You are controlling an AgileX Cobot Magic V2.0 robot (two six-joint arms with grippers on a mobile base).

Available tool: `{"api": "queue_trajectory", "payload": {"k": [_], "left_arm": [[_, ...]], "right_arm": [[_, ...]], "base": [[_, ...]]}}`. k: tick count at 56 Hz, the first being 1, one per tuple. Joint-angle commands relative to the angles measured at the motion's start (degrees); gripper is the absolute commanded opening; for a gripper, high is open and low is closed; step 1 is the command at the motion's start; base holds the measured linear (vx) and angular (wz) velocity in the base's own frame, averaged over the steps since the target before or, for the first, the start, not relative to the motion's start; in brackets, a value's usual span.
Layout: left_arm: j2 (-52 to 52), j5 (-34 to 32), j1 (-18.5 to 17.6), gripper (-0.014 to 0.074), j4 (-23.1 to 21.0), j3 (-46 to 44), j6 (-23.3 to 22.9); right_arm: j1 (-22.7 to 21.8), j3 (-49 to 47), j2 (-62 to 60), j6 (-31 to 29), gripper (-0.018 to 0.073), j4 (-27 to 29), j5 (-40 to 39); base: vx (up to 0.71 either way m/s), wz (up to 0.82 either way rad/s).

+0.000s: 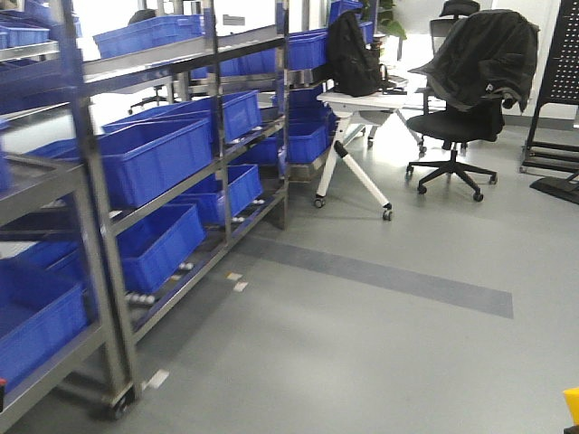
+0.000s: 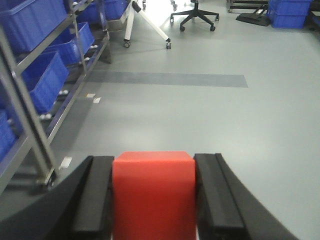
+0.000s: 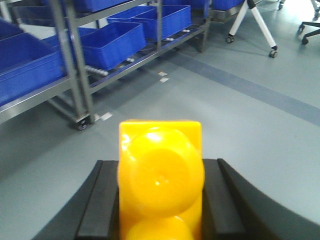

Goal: Pick red and yellow blocks into blue bin
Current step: 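Drive the base past the shelves up to the large blue bin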

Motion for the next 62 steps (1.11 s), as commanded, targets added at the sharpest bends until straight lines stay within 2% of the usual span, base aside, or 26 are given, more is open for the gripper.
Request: {"api": "queue_trajectory", "payload": {"k": [1, 28, 62], "left_arm": [[0.2, -4.6, -0.3, 0.0002, -0.7, -1.5, -0.5], [0.2, -4.6, -0.3, 0.0002, -0.7, -1.5, -0.5], [0.2, -4.6, -0.3, 0.0002, -0.7, -1.5, -0.5]], "right_arm": [[0.0, -1.8, 0.2, -0.5, -0.001, -0.4, -4.5], [0.0, -1.8, 0.2, -0.5, -0.001, -0.4, -4.3], [0.0, -1.8, 0.2, -0.5, -0.001, -0.4, -4.3]], "base": [[0.61, -0.15], [0.6, 0.09], [0.52, 0.5]]}}
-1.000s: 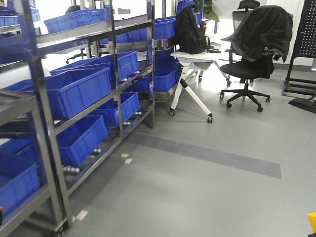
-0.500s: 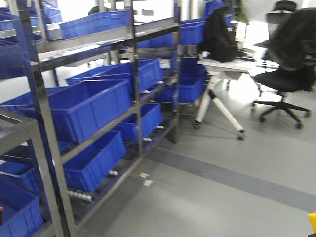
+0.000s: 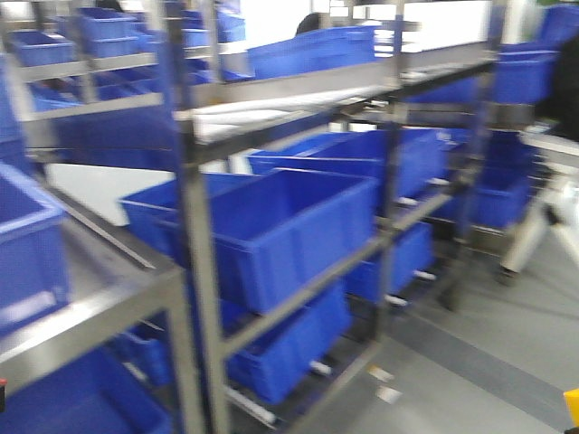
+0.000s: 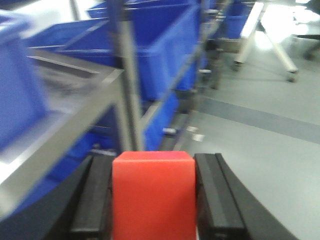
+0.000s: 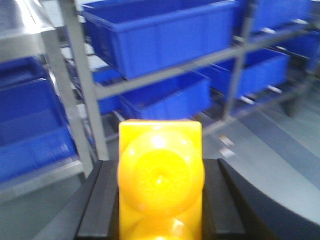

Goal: Pick red and yellow blocks into blue bin
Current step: 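Drive the base past the shelves up to the large blue bin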

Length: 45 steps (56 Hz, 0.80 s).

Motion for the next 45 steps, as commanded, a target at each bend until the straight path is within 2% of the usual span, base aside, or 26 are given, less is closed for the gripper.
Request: {"api": "queue_trajectory", "payload": {"k": [1, 22, 45], "left_arm": [[0.2, -4.6, -0.3, 0.0002, -0.7, -1.5, -0.5], [0.2, -4.6, -0.3, 0.0002, -0.7, -1.5, -0.5], [0.2, -4.6, -0.3, 0.0002, -0.7, -1.5, -0.5]], "right_arm": [[0.0, -1.8, 0.2, -0.5, -0.001, -0.3, -4.6], [0.0, -1.8, 0.2, -0.5, -0.001, -0.3, -4.7], [0.0, -1.8, 0.2, -0.5, -0.001, -0.3, -4.7]], "base": [[0.42, 0.71], [0.35, 0.8], [0.21, 0.76]]}}
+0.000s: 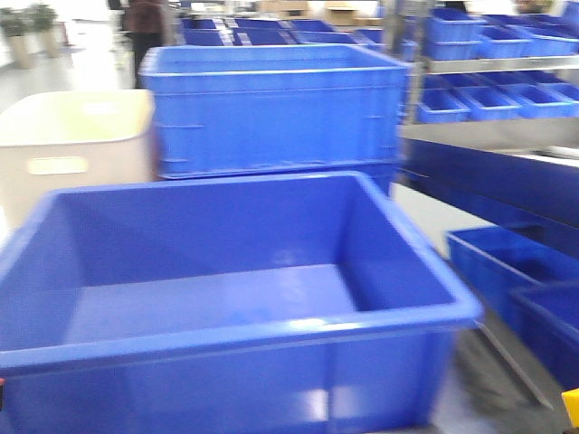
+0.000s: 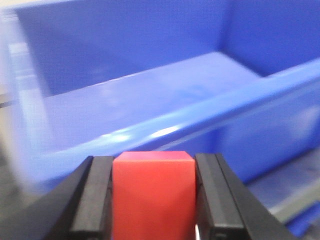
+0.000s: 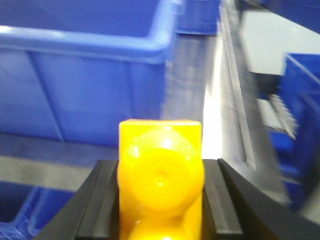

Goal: Pick red and yellow blocks into blue bin
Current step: 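Drive the base past the shelves up to the large blue bin, then extend both grippers with the blocks over the blue bin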

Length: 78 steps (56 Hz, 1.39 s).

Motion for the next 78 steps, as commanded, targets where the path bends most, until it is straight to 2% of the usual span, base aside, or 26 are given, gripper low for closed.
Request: {"api": "queue_trajectory", "payload": {"k": [1, 18, 43, 52, 78], "left_arm": [[0.2, -4.6, -0.3, 0.0002, -0.7, -1.5, -0.5], [0.2, -4.6, -0.3, 0.0002, -0.7, -1.5, -0.5], [0.2, -4.6, -0.3, 0.0002, -0.7, -1.5, -0.5], [0.2, -4.6, -0.3, 0.0002, -0.7, -1.5, -0.5], [0.2, -4.6, -0.3, 0.0002, -0.7, -1.5, -0.5]], "right_arm": [[0.0, -1.8, 0.2, -0.5, -0.001, -0.3, -4.7], [0.0, -1.8, 0.2, -0.5, -0.001, -0.3, -4.7], [0.1, -1.8, 0.2, -0.5, -0.001, -0.3, -4.7], [0.1, -1.8, 0.2, -4.6, -0.001, -6.4, -4.1], [0.1, -1.8, 0.2, -6.2, -0.001, -8.0, -3.9]], "base": [[0.14, 0.56], [0.09, 0.35], [0.01, 0.05], [0.0, 0.0], [0.0, 0.0]]}}
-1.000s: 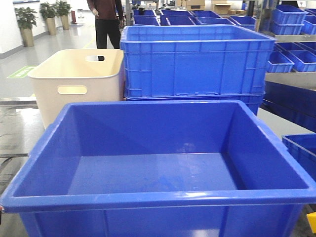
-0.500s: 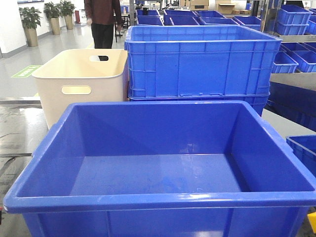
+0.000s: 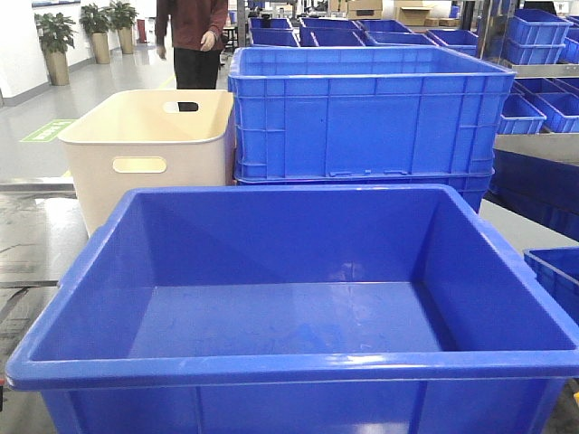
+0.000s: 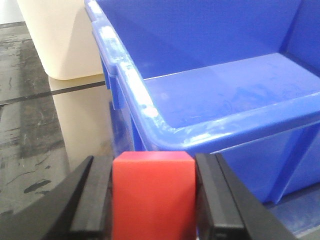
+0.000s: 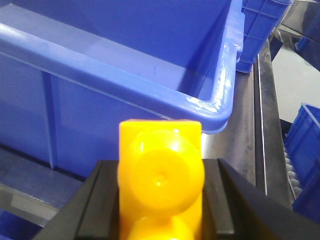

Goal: Pick red and yellow blocks into blue bin
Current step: 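Extend both grippers with the blocks over the blue bin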

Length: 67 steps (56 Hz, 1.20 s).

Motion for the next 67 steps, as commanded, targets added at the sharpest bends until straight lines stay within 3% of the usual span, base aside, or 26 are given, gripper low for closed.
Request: {"api": "queue_trajectory", "payload": {"k": [1, 17, 39, 49, 57, 67], "left_arm": [[0.2, -4.6, -0.3, 0.0002, -0.7, -1.5, -0.5], [0.2, -4.6, -0.3, 0.0002, -0.7, -1.5, -0.5], [0.2, -5.6, -0.3, 0.0002, -0.7, -1.8, -0.5], [1.5, -7.6, -0.3, 0.0002, -0.7, -8.5, 0.1], [9.4, -7.7, -0.6, 0.0002, -1.9, -19.2, 3.9], [24.7, -8.6, -5.6, 0.0002, -9.4, -30.8, 12.7]], "right_arm": [[0.1, -1.8, 0.2, -0.4, -0.001, -0.8, -4.3], [0.1, -1.8, 0.2, -0.2, -0.001, -1.6, -4.7], [0.1, -2.1, 0.2, -0.2, -0.001, 8.5, -10.2], [0.1, -8.4, 3.6, -0.2, -0.001, 9.9, -11.1], [0.1, -17.4, 13.1, -0.6, -0.001, 9.9, -10.3], [0.1, -29.7, 29.8, -0.7, -0.001, 11.3, -10.7]], "base": [[0.0, 0.0], [0.0, 0.0], [0.0, 0.0], [0.0, 0.0], [0.0, 0.0], [0.0, 0.0]]}}
